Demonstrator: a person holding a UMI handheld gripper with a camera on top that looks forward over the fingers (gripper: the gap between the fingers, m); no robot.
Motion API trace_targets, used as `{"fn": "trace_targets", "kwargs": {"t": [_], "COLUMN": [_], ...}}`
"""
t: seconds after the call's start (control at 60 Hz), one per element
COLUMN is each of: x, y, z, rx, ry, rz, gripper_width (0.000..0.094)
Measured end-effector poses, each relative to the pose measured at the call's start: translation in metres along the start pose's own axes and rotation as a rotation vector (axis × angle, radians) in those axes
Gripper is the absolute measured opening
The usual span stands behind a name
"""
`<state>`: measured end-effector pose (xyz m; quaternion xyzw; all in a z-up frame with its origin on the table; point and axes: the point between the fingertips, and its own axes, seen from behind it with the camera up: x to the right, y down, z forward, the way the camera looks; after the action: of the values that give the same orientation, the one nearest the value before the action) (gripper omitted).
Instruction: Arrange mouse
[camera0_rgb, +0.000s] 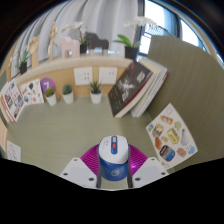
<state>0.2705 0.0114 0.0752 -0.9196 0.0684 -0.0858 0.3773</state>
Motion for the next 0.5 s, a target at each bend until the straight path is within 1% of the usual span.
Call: {"fn": "trace_targets", "kwargs": {"t": [0.05, 0.15, 0.217, 0.283, 0.333, 0.383, 0.433, 0.5], "x": [-0.01, -0.051, -0.091, -0.138, -0.18, -0.229, -0.277, -0.336], "y": [-0.044, -0.128, -0.174, -0.204, -0.217, -0.22, -0.222, -0.208], "z": [-0.032, -0.117, -0.173, -0.22, -0.247, -0.266, -0.277, -0.277], "rx": [0.084, 0.264, 0.37, 0.446, 0.483, 0.501, 0.498, 0.477], "ry": [0.018, 0.034, 0.019, -0.019, -0.064, -0.117, -0.17, -0.219], "rz": [0.012, 0.032, 0.041, 0.053, 0.064, 0.07, 0.063, 0.041], "gripper_width": [0.0355, 0.0353, 0.0351, 0.0351, 0.0351, 0.0351, 0.035, 0.035]}}
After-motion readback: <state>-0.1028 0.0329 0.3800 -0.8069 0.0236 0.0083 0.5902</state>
